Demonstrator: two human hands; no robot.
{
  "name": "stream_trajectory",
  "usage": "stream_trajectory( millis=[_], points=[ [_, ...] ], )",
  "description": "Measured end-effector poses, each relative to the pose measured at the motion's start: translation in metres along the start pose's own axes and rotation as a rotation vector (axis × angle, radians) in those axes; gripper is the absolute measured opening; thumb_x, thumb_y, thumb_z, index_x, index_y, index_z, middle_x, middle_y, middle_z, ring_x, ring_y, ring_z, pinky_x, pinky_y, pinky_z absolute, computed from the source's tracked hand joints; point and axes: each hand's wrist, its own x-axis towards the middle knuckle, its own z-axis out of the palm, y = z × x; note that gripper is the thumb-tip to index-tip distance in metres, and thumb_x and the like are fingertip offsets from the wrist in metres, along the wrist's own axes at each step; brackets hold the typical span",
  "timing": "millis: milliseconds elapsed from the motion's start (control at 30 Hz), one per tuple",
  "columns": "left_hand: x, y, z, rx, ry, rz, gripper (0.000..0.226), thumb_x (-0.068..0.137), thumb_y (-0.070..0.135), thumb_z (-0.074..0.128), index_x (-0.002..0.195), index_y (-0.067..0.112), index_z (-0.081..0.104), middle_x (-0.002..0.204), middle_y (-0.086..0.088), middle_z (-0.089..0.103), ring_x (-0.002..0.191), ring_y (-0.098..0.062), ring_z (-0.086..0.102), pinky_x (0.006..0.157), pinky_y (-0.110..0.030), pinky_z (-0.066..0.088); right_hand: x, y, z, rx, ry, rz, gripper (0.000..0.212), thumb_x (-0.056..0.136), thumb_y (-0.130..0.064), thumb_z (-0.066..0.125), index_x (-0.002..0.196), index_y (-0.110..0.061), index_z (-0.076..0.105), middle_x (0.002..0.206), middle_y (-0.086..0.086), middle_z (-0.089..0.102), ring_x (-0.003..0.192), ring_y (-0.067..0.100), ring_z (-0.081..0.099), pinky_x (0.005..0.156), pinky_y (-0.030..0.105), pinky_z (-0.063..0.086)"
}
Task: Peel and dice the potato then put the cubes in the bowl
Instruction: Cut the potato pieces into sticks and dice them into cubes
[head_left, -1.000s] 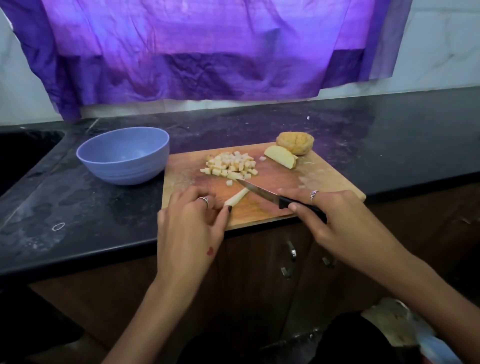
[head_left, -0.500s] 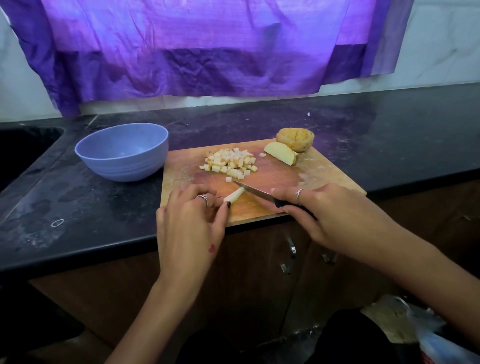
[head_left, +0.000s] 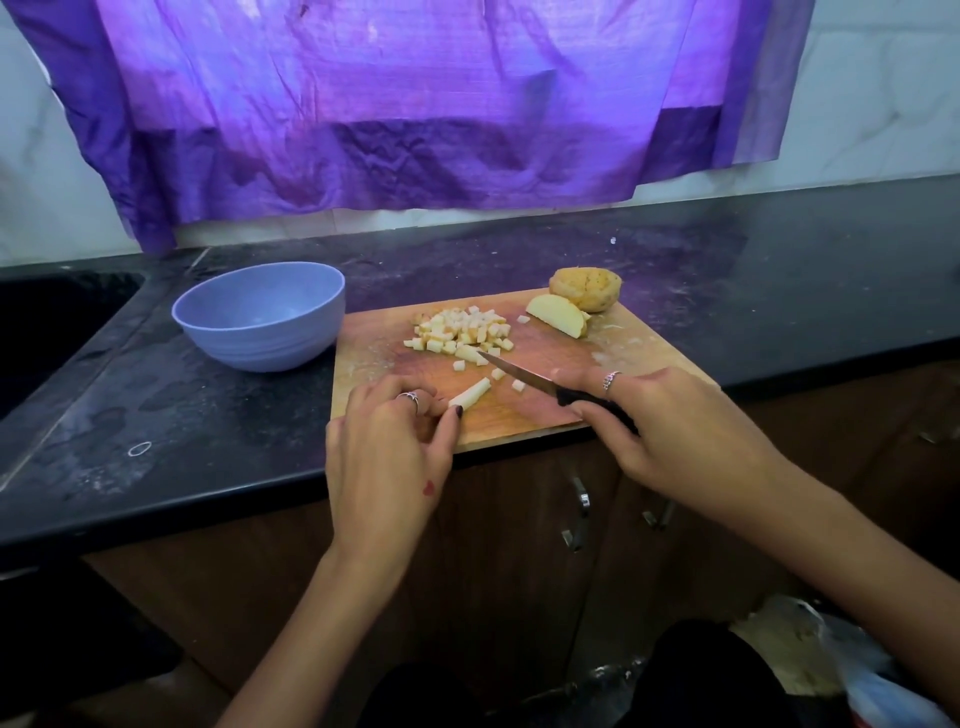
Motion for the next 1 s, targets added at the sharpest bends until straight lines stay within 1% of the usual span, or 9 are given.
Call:
stream_trajectory(
  millis=[200, 333, 467, 533, 600, 700, 800, 900, 1000],
  points=[
    [0.0, 0.001, 0.0, 0.003, 0.001, -0.002, 0.016, 0.089, 0.033, 0.064, 0.092, 0.021, 0.074, 0.1, 0.012, 0.06, 0.101, -0.009, 0.048, 0.081, -0.03, 0.027, -0.005, -0.007, 0.001, 0.056, -0.007, 0.003, 0.032, 0.097, -0.04, 0.044, 0.127, -0.035, 0.056, 0.073, -0.009, 0.056, 0.061, 0.005, 0.046, 0.053, 0.02, 0.034],
    [0.0, 0.001, 0.001, -0.001, 0.005, -0.001, 0.016, 0.089, 0.032, 0.064, 0.092, 0.02, 0.074, 0.1, 0.012, 0.06, 0.101, -0.01, 0.049, 0.082, -0.03, 0.028, -0.005, -0.009, 0.002, 0.076, -0.011, 0.029, 0.029, 0.096, -0.037, 0.049, 0.121, -0.029, 0.061, 0.061, -0.017, 0.04, 0.054, 0.002, 0.041, 0.048, 0.016, 0.023],
    [0.0, 0.0, 0.0, -0.014, 0.003, -0.006, 0.016, 0.089, 0.032, 0.064, 0.092, 0.02, 0.074, 0.103, 0.012, 0.061, 0.104, -0.009, 0.047, 0.084, -0.03, 0.027, -0.001, -0.011, -0.002, 0.104, -0.061, 0.031, 0.028, 0.096, -0.037, 0.049, 0.122, -0.035, 0.06, 0.065, -0.017, 0.044, 0.057, 0.0, 0.044, 0.048, 0.015, 0.025],
    [0.001, 0.001, 0.0, -0.016, -0.008, -0.013, 0.016, 0.089, 0.033, 0.064, 0.094, 0.021, 0.073, 0.105, 0.012, 0.061, 0.106, -0.009, 0.047, 0.085, -0.03, 0.027, 0.005, -0.01, -0.008, 0.199, -0.108, 0.026, 0.012, 0.095, -0.031, 0.055, 0.092, -0.039, 0.063, 0.061, -0.02, 0.041, 0.06, -0.004, 0.048, 0.05, 0.014, 0.031],
    [0.003, 0.001, -0.001, -0.03, -0.028, -0.036, 0.016, 0.089, 0.034, 0.064, 0.094, 0.023, 0.073, 0.107, 0.012, 0.061, 0.107, -0.01, 0.048, 0.086, -0.031, 0.028, 0.014, -0.006, -0.01, 0.232, -0.104, 0.02, 0.035, 0.092, -0.026, 0.06, 0.065, -0.043, 0.047, 0.058, -0.021, 0.039, 0.06, -0.008, 0.048, 0.052, 0.013, 0.032],
    [0.005, 0.001, -0.003, -0.043, -0.051, -0.057, 0.014, 0.088, 0.035, 0.065, 0.092, 0.024, 0.073, 0.109, 0.011, 0.061, 0.108, -0.012, 0.05, 0.091, -0.036, 0.034, 0.021, -0.005, -0.014, 0.168, -0.167, -0.019, 0.012, 0.092, -0.03, 0.058, 0.095, -0.039, 0.065, 0.068, -0.023, 0.047, 0.067, -0.008, 0.05, 0.054, 0.011, 0.029],
    [0.004, 0.002, -0.003, -0.045, -0.04, -0.053, 0.015, 0.088, 0.034, 0.065, 0.092, 0.022, 0.073, 0.109, 0.009, 0.062, 0.109, -0.013, 0.05, 0.092, -0.038, 0.035, 0.013, -0.007, -0.013, -0.185, -0.144, -0.102, 0.036, 0.096, -0.044, 0.038, 0.129, -0.044, 0.051, 0.096, -0.012, 0.063, 0.091, 0.007, 0.059, 0.053, 0.018, 0.029],
    [0.002, 0.003, -0.002, -0.021, -0.028, -0.048, 0.017, 0.089, 0.034, 0.064, 0.094, 0.02, 0.073, 0.11, 0.007, 0.062, 0.109, -0.014, 0.049, 0.089, -0.036, 0.033, 0.005, -0.01, -0.013, -0.161, 0.004, -0.116, 0.036, 0.094, -0.041, 0.04, 0.125, -0.039, 0.057, 0.09, 0.0, 0.068, 0.082, 0.022, 0.062, 0.047, 0.022, 0.026],
    [0.0, 0.003, 0.0, -0.009, -0.003, -0.046, 0.018, 0.089, 0.034, 0.064, 0.093, 0.019, 0.073, 0.11, 0.007, 0.062, 0.109, -0.014, 0.049, 0.087, -0.035, 0.032, 0.006, -0.006, -0.003, 0.064, 0.014, -0.022, 0.032, 0.094, -0.038, 0.048, 0.124, -0.036, 0.06, 0.078, -0.004, 0.059, 0.068, 0.014, 0.048, 0.057, 0.031, 0.038]
  ],
)
